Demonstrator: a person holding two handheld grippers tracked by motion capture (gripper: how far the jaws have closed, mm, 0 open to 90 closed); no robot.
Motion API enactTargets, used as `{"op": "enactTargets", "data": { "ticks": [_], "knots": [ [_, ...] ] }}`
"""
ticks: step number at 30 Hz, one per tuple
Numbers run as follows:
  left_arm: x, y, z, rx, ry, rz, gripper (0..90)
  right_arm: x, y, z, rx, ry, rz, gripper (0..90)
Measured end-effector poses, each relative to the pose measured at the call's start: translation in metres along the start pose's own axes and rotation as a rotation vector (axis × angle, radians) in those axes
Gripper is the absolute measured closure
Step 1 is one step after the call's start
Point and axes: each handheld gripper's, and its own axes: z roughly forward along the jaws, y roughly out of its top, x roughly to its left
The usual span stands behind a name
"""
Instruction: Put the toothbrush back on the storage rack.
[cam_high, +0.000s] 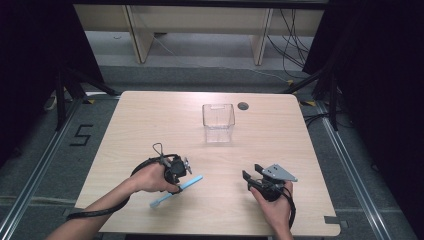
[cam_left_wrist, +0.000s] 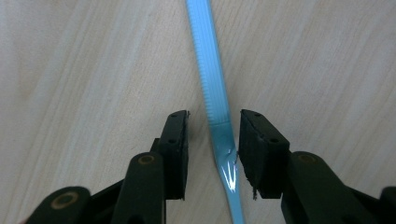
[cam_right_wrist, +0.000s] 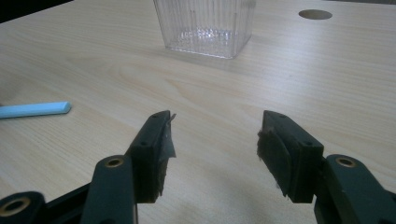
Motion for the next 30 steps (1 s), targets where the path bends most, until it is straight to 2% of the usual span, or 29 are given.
{"op": "enactTargets", "data": {
  "ticks": [2,3,7,8,9,15,16,21,22,25,30],
  "knots": [
    [0.0,0.0009,0.0014,0.002,0.001,0.002,63.1,0.0,0.0001,0.0,0.001,0.004,-0.001,44.3],
    [0.0001,0.0018,0.0022,0.009,0.003,0.004,63.2,-0.0012,0.0001,-0.0002,-0.008,-0.012,-0.022,44.3],
    [-0.0002,0.0031,0.0026,0.017,0.007,0.011,63.7,-0.0012,0.0002,-0.0003,-0.007,-0.011,-0.022,44.2],
    [-0.0004,0.0036,0.0027,0.022,0.008,0.011,64.2,0.0001,0.0,0.0,0.001,0.003,-0.002,44.2],
    [-0.001,0.0044,0.003,0.032,0.009,0.014,64.4,-0.001,0.0002,-0.0002,-0.006,-0.01,-0.021,44.2],
    [-0.0029,0.007,0.0039,0.052,0.012,0.029,65.1,-0.0012,0.0002,-0.0001,-0.008,-0.01,-0.025,44.1],
    [-0.0029,0.007,0.0039,0.052,0.012,0.029,65.3,0.0,0.0001,-0.0001,0.0,-0.003,-0.008,44.1],
    [-0.0039,0.0067,0.0055,0.061,0.019,0.042,66.9,-0.0008,0.0,0.0003,-0.013,-0.013,-0.024,44.1],
    [-0.0046,0.0064,0.0058,0.073,0.016,0.046,68.0,0.0005,-0.0002,0.0007,-0.007,0.0,-0.001,44.1],
    [-0.0048,0.0065,0.006,0.08,0.024,0.062,69.5,0.0006,-0.0002,0.0009,-0.005,0.003,-0.002,44.1],
    [-0.0051,0.0066,0.006,0.091,0.013,0.069,71.5,0.0006,-0.0004,0.0023,-0.016,0.011,-0.004,44.1]
  ]
}}
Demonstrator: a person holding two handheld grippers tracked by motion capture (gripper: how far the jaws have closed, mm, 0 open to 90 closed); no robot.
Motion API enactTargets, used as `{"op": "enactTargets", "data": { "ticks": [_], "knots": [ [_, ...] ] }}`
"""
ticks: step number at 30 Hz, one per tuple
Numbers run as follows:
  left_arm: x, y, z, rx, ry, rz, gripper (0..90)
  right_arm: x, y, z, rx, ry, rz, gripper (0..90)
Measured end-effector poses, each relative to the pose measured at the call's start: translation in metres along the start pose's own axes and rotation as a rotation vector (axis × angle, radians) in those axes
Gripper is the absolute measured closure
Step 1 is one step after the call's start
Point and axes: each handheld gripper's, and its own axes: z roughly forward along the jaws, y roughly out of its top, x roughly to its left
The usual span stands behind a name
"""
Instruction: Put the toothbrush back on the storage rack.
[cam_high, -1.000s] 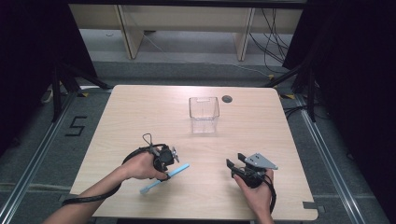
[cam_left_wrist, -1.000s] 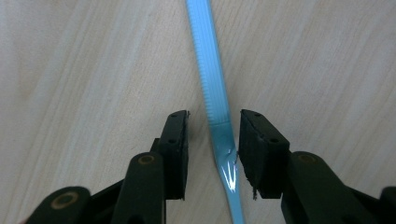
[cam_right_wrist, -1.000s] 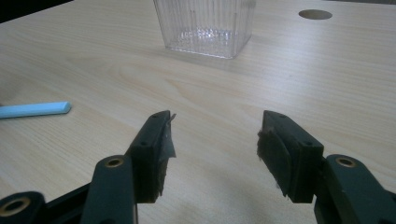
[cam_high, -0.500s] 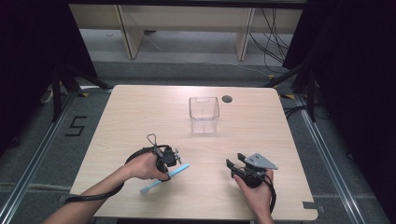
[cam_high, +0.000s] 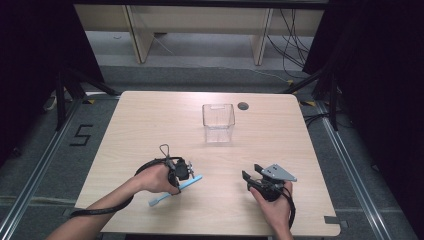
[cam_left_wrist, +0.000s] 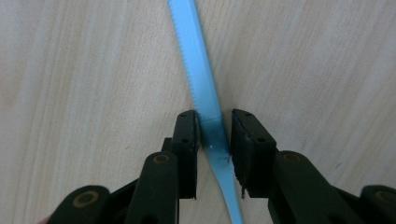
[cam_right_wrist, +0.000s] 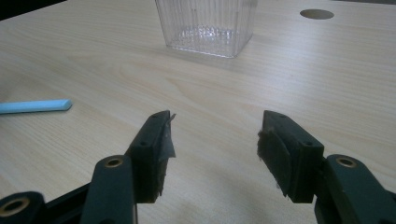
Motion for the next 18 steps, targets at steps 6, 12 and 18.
{"op": "enactTargets", "data": {
  "ticks": [6,12,18],
  "knots": [
    [-0.0001,0.0002,-0.0001,0.009,-0.003,0.039,77.2,0.0001,0.0,-0.0001,0.0,-0.001,0.001,44.1],
    [-0.0006,-0.0004,-0.0004,0.005,-0.004,0.076,78.0,0.0,0.0001,-0.0002,0.002,0.002,-0.002,44.1],
    [-0.0014,-0.003,-0.002,0.003,-0.019,0.115,78.1,0.0001,-0.0003,0.0004,0.003,0.003,-0.007,44.7]
  ]
}}
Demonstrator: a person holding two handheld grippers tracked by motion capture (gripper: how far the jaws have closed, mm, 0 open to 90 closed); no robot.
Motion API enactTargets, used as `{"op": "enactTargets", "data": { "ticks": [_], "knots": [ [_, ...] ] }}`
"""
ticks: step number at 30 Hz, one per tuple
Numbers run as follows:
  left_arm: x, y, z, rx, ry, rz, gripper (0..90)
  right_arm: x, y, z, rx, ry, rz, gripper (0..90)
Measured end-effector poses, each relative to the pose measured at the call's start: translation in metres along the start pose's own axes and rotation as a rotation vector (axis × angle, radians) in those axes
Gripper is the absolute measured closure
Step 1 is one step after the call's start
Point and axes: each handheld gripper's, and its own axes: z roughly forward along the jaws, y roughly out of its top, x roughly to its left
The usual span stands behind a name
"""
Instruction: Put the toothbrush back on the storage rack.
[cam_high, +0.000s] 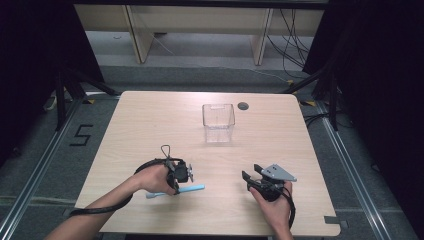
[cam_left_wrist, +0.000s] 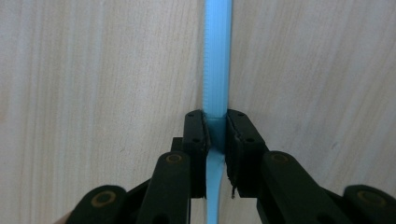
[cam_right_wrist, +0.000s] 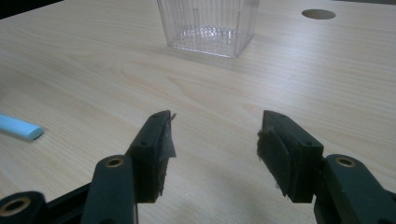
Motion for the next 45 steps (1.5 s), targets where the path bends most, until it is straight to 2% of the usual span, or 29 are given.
{"op": "enactTargets", "data": {
  "ticks": [2,3,4,5,6,7,8,9,10,11,14,15,16,18,19,20,21,22,23,24,26,27,32,45],
  "knots": [
    [0.0,-0.001,-0.001,-0.008,0.002,0.005,78.2,0.001,0.001,-0.002,0.021,-0.006,-0.015,45.5],
    [0.0,-0.002,-0.004,-0.012,-0.003,0.011,78.2,0.006,0.003,-0.002,0.029,0.024,-0.021,47.1],
    [0.0,-0.002,-0.004,-0.012,-0.003,0.011,78.2,0.006,0.003,-0.002,0.029,0.024,-0.021,47.1],
    [-0.001,-0.003,-0.007,-0.02,-0.001,0.021,78.2,0.011,0.01,-0.003,0.038,0.078,-0.077,48.4],
    [-0.001,-0.003,-0.008,-0.017,-0.002,0.025,78.2,0.014,0.014,-0.004,0.047,0.093,-0.108,48.9],
    [-0.002,-0.003,-0.01,-0.017,0.003,0.04,78.1,0.018,0.017,-0.004,0.056,0.113,-0.121,49.5],
    [-0.003,-0.003,-0.012,-0.017,0.004,0.046,78.2,0.023,0.022,-0.003,0.073,0.152,-0.165,49.6],
    [-0.003,-0.003,-0.012,-0.017,0.004,0.046,78.2,0.023,0.022,-0.003,0.073,0.152,-0.165,49.6],
    [-0.005,-0.003,-0.015,-0.024,0.007,0.065,78.1,0.033,0.029,0.0,0.11,0.228,-0.226,49.7],
    [-0.005,-0.003,-0.015,-0.024,0.007,0.065,78.2,0.04,0.032,0.001,0.135,0.263,-0.227,49.7],
    [-0.008,-0.003,-0.02,-0.039,-0.001,0.092,78.1,0.053,0.04,0.009,0.186,0.388,-0.313,49.5],
    [-0.008,-0.003,-0.02,-0.039,-0.001,0.092,78.1,0.058,0.041,0.012,0.208,0.424,-0.319,49.5],
    [-0.011,-0.002,-0.021,-0.054,-0.001,0.094,78.1,0.063,0.043,0.014,0.228,0.445,-0.317,49.5],
    [-0.011,-0.002,-0.022,-0.044,-0.004,0.108,78.1,0.069,0.046,0.02,0.247,0.493,-0.334,49.5],
    [-0.012,-0.002,-0.023,-0.045,-0.006,0.113,78.1,0.069,0.046,0.02,0.247,0.493,-0.334,49.5],
    [-0.013,-0.001,-0.024,-0.051,-0.007,0.126,78.1,0.074,0.049,0.028,0.242,0.533,-0.375,49.5],
    [-0.014,-0.001,-0.025,-0.05,-0.008,0.131,78.2,0.077,0.049,0.032,0.241,0.558,-0.376,49.5],
    [-0.014,-0.001,-0.025,-0.05,-0.008,0.131,78.1,0.077,0.049,0.032,0.241,0.558,-0.376,49.5],
    [-0.015,0.0,-0.027,-0.053,-0.003,0.141,78.2,0.081,0.049,0.038,0.267,0.594,-0.384,49.7],
    [-0.015,0.0,-0.027,-0.053,-0.003,0.141,78.2,0.081,0.049,0.038,0.267,0.594,-0.384,49.7],
    [-0.016,0.001,-0.029,-0.061,-0.004,0.14,78.2,0.085,0.046,0.044,0.286,0.628,-0.392,50.9],
    [-0.017,0.001,-0.029,-0.053,-0.009,0.157,78.1,0.086,0.044,0.046,0.28,0.638,-0.397,51.5],
    [-0.018,0.004,-0.03,-0.058,-0.007,0.171,78.1,0.088,0.042,0.051,0.287,0.668,-0.409,56.3],
    [-0.021,0.008,-0.032,-0.062,-0.009,0.197,78.1,0.091,0.039,0.057,0.295,0.715,-0.43,68.3]
  ]
}}
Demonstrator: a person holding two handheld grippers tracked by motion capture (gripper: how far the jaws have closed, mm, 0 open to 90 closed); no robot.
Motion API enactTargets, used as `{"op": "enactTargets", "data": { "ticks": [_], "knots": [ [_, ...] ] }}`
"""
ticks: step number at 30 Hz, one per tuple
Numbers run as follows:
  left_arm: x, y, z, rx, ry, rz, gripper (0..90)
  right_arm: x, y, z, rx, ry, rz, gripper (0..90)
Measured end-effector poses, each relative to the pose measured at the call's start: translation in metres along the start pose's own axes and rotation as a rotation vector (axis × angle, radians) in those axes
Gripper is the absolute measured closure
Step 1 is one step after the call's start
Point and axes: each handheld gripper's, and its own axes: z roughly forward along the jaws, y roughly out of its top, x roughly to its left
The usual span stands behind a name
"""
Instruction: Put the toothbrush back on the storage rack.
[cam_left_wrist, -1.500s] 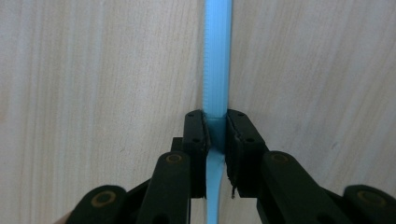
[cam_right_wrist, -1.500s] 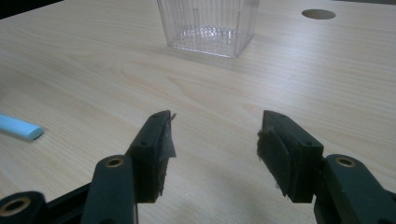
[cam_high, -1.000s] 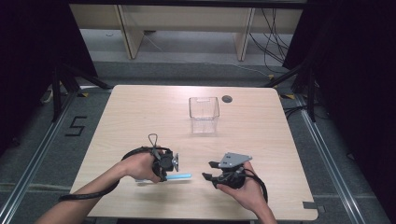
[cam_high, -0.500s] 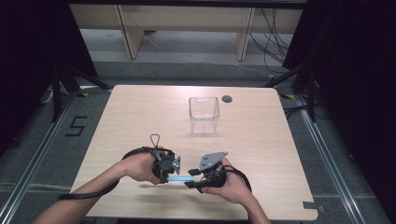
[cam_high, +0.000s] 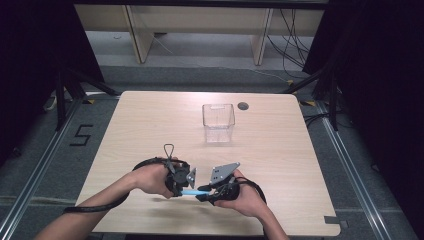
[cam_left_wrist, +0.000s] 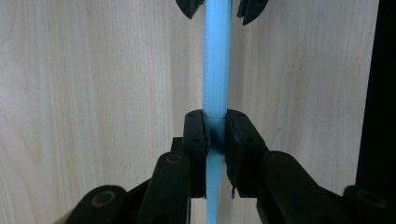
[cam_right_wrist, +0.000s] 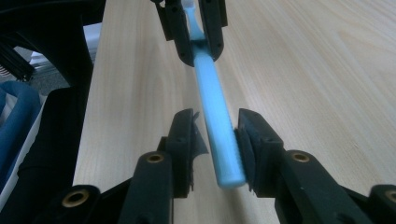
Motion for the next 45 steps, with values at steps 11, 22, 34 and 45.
{"op": "enactTargets", "data": {
  "ticks": [11,22,34,45],
  "knots": [
    [-0.001,0.001,0.0,0.004,-0.004,0.018,78.1,0.0,0.0,0.001,0.004,0.019,0.015,73.2],
    [0.0,0.0,-0.002,-0.01,-0.013,0.051,76.9,-0.001,-0.001,0.001,-0.016,0.05,-0.026,78.5],
    [-0.002,-0.028,-0.028,-0.289,0.089,-0.068,51.0,-0.006,-0.016,-0.02,-0.056,-0.101,0.052,78.5],
    [-0.006,-0.072,-0.024,-0.559,0.094,-0.248,44.2,-0.007,-0.03,-0.043,-0.203,-0.276,0.137,78.5]
  ]
}}
